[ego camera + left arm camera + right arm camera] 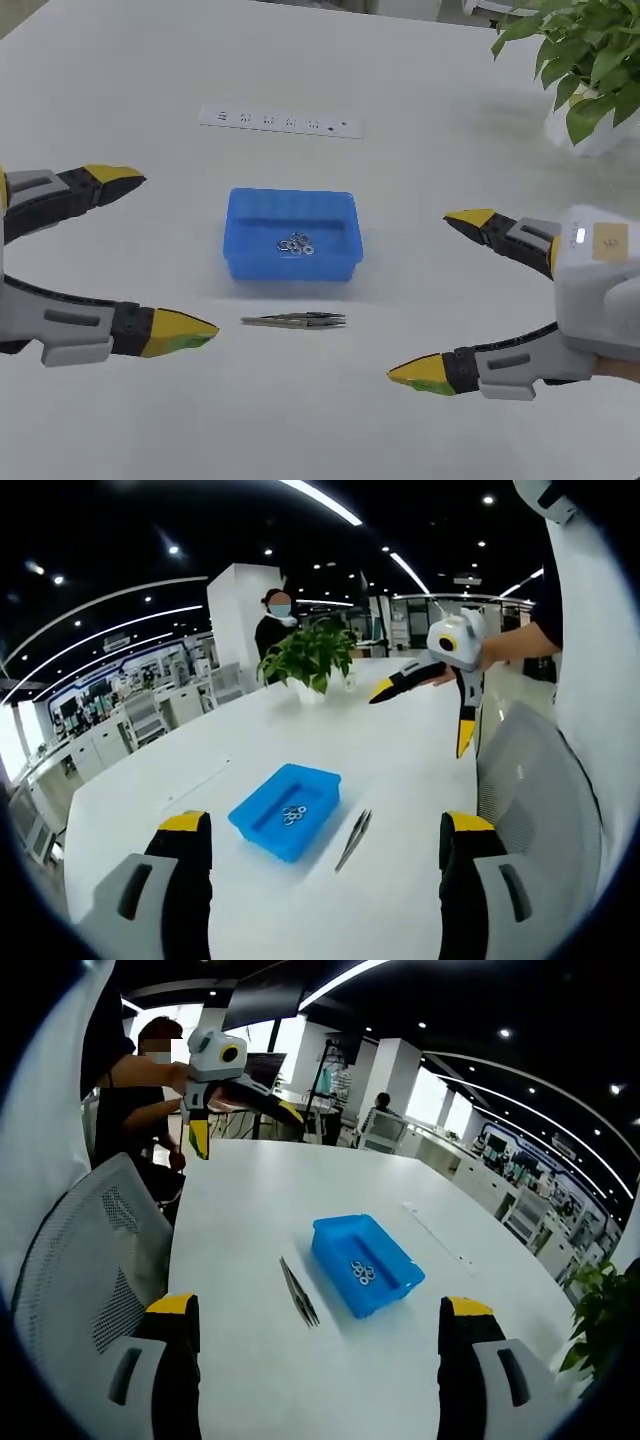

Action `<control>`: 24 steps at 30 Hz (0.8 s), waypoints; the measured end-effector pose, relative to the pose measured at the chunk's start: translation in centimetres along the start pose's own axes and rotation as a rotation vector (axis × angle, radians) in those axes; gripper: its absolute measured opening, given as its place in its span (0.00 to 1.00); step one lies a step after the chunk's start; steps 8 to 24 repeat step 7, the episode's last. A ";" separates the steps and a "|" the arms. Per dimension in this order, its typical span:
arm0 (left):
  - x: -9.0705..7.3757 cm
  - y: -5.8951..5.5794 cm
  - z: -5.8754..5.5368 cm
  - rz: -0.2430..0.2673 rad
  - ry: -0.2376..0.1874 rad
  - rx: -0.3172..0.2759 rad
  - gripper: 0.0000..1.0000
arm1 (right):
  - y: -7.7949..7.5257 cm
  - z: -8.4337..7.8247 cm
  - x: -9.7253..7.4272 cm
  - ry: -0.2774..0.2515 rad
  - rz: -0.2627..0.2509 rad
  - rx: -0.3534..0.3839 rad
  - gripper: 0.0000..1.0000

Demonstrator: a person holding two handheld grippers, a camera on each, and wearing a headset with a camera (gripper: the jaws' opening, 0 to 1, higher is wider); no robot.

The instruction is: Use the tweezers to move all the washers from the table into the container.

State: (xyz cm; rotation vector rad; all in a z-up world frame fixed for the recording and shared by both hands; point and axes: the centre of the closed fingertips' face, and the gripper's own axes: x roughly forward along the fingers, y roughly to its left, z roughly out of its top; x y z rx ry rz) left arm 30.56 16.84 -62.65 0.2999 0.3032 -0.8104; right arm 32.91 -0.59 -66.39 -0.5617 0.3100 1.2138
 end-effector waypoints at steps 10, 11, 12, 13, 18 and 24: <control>-0.3 0.0 -0.3 0.003 0.012 -0.002 1.00 | 0.2 -0.4 -0.5 0.010 -0.002 -0.004 0.99; -0.3 0.0 -0.3 0.003 0.012 -0.002 1.00 | 0.2 -0.4 -0.5 0.010 -0.002 -0.004 0.99; -0.3 0.0 -0.3 0.003 0.012 -0.002 1.00 | 0.2 -0.4 -0.5 0.010 -0.002 -0.004 0.99; -0.3 0.0 -0.3 0.003 0.012 -0.002 1.00 | 0.2 -0.4 -0.5 0.010 -0.002 -0.004 0.99; -0.3 0.0 -0.3 0.003 0.012 -0.002 1.00 | 0.2 -0.4 -0.5 0.010 -0.002 -0.004 0.99; -0.3 0.0 -0.3 0.003 0.012 -0.002 1.00 | 0.2 -0.4 -0.5 0.010 -0.002 -0.004 0.99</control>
